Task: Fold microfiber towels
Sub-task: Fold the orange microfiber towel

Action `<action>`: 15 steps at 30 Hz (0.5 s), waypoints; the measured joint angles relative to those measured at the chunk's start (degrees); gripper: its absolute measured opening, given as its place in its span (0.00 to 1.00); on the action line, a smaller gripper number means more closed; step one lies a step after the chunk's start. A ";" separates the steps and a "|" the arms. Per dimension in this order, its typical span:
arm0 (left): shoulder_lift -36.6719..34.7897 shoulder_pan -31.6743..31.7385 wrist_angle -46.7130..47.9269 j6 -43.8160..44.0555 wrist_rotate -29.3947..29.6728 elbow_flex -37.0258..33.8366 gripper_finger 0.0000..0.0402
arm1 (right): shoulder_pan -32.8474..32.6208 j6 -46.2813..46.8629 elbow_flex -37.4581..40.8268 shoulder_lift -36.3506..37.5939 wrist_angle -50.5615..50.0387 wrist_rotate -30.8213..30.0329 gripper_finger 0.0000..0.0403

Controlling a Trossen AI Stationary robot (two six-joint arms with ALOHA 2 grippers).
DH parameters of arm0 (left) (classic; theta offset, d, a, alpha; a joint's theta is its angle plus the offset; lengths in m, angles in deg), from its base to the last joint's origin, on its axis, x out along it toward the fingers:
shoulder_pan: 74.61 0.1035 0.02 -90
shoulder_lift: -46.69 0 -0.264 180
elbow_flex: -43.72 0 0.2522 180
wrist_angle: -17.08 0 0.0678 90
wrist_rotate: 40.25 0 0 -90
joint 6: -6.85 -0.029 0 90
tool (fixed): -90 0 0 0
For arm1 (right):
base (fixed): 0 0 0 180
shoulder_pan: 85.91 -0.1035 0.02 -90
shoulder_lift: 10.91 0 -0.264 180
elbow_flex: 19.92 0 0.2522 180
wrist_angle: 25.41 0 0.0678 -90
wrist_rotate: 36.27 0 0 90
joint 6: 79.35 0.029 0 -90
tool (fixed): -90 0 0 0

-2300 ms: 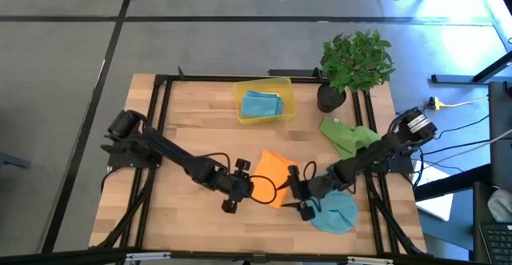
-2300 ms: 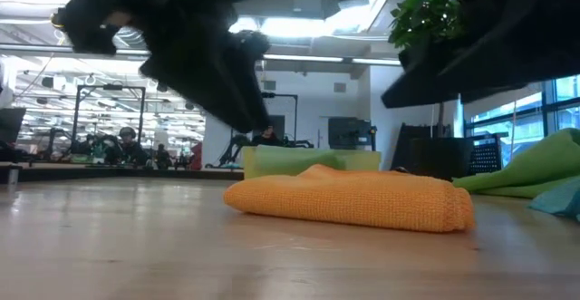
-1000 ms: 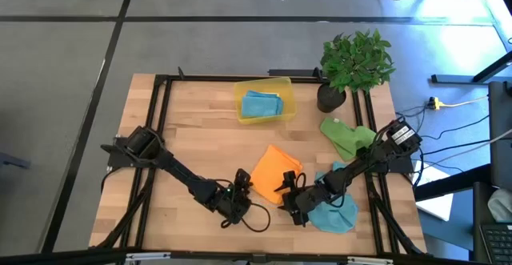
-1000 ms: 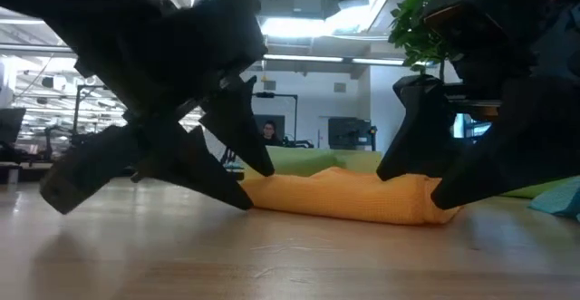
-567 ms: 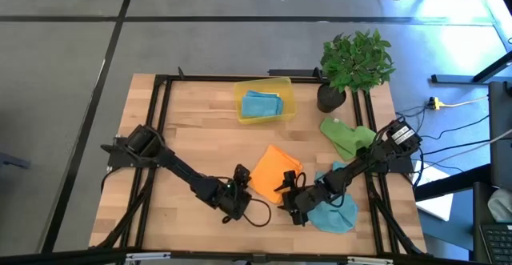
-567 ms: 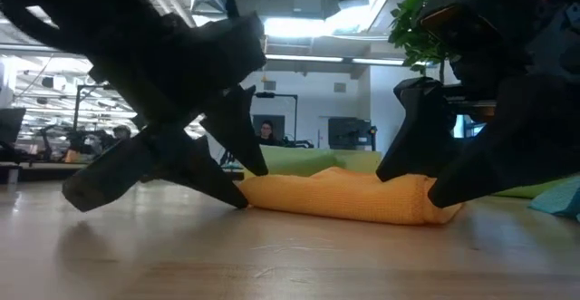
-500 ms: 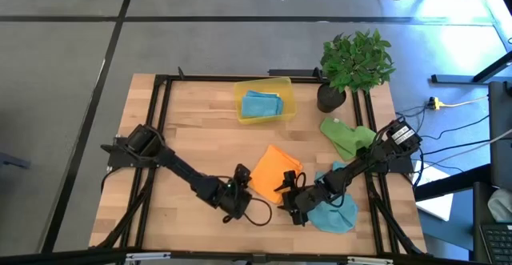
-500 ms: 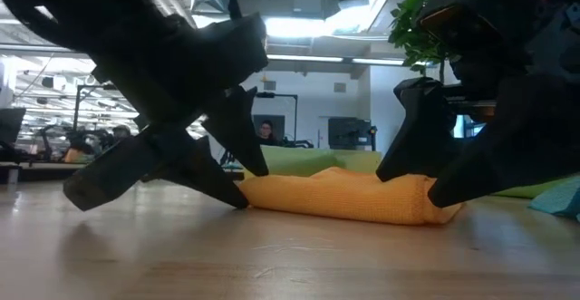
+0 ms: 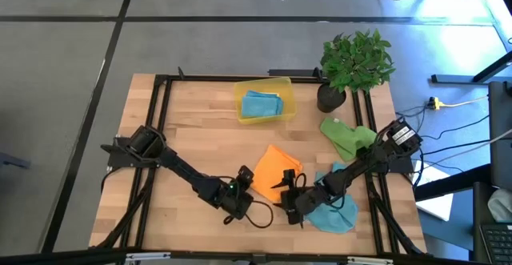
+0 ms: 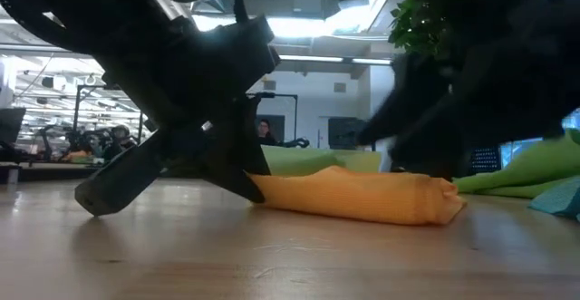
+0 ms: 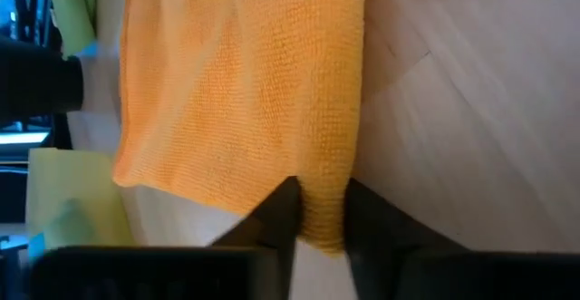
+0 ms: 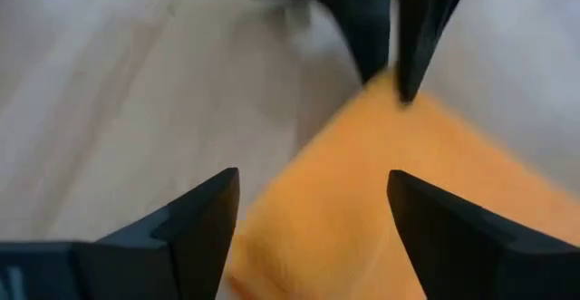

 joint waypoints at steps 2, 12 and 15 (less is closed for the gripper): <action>-0.50 0.26 0.09 0.13 -0.51 -0.05 0.07 | -0.83 -1.01 -1.83 0.01 -1.07 -1.82 0.68; -4.77 4.73 -1.89 15.05 -10.14 -0.44 0.00 | -2.58 0.63 -5.82 0.01 -2.40 -3.87 0.63; -5.67 6.00 -2.05 17.63 -12.69 -0.42 0.00 | -2.52 4.15 -5.82 0.01 -4.54 -3.75 0.63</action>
